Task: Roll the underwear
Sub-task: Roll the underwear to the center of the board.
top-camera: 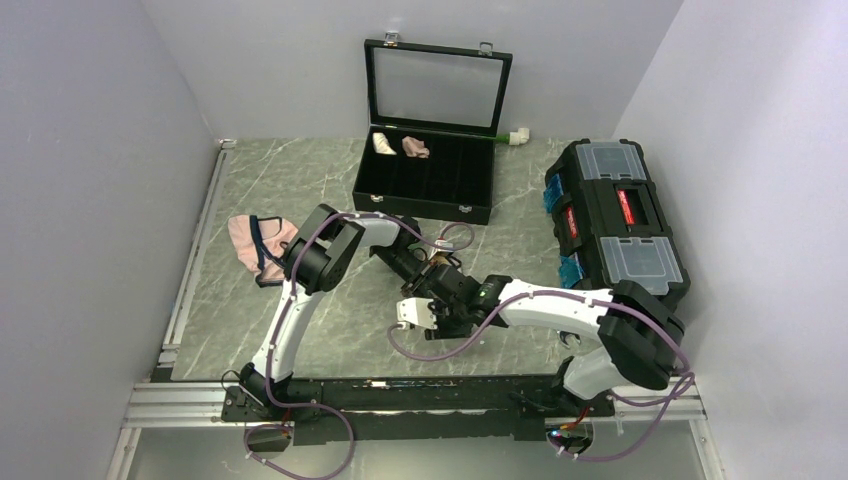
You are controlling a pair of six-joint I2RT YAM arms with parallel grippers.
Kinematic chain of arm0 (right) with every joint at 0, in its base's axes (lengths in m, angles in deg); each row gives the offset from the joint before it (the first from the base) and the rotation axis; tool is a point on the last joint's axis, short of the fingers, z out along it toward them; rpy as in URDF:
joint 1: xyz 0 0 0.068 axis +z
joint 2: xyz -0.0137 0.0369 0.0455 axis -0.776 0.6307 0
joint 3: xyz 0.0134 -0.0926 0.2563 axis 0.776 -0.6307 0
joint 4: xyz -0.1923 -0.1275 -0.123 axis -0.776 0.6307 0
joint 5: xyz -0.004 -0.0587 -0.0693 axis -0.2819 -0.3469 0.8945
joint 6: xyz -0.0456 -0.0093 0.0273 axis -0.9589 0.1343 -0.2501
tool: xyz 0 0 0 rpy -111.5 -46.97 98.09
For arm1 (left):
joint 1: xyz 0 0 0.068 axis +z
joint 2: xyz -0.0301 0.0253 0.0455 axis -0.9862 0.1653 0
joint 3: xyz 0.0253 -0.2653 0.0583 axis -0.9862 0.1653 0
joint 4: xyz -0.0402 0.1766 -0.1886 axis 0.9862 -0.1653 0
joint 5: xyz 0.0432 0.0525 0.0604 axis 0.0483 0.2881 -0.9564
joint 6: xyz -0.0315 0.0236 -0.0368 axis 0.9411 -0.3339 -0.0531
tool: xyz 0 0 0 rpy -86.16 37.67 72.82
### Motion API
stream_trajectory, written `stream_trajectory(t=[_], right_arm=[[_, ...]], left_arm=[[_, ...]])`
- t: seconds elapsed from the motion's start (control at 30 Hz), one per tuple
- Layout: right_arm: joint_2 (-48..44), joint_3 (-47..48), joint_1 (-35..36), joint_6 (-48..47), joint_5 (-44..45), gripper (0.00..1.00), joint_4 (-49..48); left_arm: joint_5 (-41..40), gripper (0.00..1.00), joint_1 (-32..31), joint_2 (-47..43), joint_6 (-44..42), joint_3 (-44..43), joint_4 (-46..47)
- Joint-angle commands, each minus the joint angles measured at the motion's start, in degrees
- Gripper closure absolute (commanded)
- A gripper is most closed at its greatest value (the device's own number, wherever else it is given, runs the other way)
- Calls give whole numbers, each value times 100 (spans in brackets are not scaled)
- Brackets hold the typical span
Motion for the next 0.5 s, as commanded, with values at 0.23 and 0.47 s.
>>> stream_trajectory(t=[0.23,0.47], right_arm=[[459,142,25,-179,196,67,-410],[743,108,-103,-200,113,77,-235]], left_arm=[[-543,100,-24,168,-360,6,-97],[-574,100,-24,104,-477,20,-196]])
